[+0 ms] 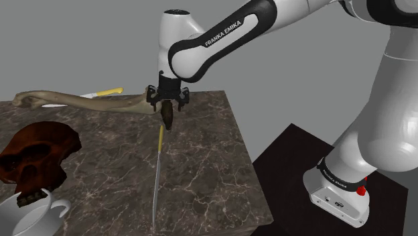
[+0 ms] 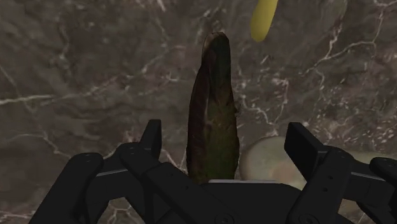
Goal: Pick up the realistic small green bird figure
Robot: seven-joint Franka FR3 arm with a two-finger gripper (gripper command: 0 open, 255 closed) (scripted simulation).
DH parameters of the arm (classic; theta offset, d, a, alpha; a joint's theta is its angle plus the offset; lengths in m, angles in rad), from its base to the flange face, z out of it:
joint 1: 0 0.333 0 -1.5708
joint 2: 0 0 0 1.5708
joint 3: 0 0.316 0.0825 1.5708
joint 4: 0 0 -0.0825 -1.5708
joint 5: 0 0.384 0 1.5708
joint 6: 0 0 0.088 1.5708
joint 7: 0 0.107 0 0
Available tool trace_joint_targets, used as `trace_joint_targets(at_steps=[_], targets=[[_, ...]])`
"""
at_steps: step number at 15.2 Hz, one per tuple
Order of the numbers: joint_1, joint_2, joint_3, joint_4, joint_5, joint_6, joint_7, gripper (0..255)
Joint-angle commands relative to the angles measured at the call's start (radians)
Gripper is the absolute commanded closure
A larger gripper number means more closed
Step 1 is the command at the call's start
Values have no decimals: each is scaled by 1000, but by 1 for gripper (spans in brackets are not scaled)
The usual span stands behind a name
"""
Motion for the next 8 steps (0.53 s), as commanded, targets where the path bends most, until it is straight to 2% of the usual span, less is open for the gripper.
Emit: trace_joint_targets(at_steps=[1,6,7,8], targets=[[3,15,-3,-8,-6,23,4,0],[6,35,-7,-18,-14,52,7,0],[7,35,-7,-17,-14,52,7,255],[7,35,-7,-17,-14,52,7,255]])
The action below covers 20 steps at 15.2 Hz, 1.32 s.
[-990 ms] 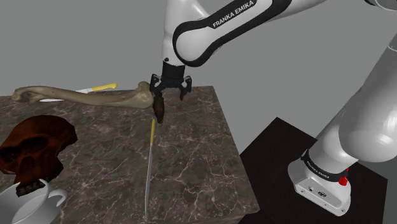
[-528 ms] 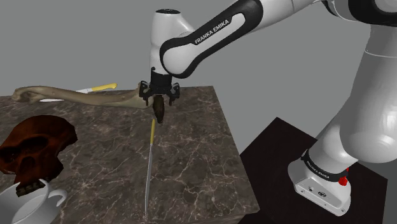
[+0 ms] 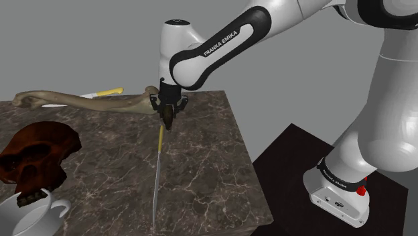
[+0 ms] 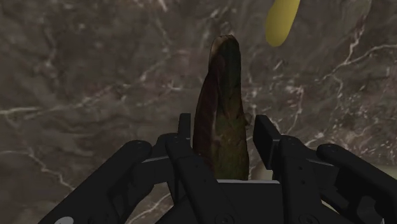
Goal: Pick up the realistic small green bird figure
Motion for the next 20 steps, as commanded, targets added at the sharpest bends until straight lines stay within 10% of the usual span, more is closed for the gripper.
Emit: trace_joint_targets(at_steps=[1,20], targets=[[0,0,0,0,0,1,0,255],[-13,-84,14,57,32,-138,-12,255]])
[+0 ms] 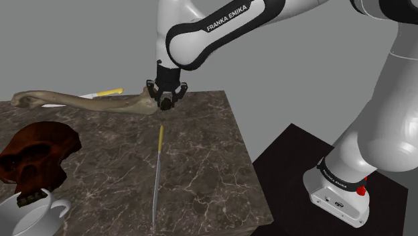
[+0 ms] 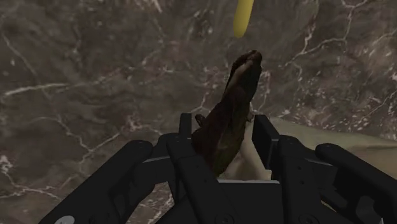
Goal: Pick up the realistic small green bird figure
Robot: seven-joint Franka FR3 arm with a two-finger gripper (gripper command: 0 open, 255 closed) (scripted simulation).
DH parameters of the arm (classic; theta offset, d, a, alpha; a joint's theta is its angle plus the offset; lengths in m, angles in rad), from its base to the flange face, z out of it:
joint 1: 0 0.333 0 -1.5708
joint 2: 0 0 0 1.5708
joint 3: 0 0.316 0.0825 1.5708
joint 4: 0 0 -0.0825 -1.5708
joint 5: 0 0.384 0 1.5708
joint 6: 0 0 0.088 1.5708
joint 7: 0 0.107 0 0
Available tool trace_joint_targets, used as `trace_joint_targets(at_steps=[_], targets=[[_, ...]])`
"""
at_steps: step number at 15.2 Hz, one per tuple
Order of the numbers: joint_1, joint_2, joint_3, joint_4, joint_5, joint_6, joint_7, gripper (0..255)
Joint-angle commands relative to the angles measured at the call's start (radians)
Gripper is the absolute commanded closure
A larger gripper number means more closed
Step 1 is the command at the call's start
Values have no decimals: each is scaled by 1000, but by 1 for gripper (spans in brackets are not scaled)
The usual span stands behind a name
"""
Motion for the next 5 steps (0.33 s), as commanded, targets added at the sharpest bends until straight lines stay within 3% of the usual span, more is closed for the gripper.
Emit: trace_joint_targets(at_steps=[1,5], targets=[[-2,-12,2,12,5,-22,-3,255],[-4,-24,3,26,9,-47,-4,255]])
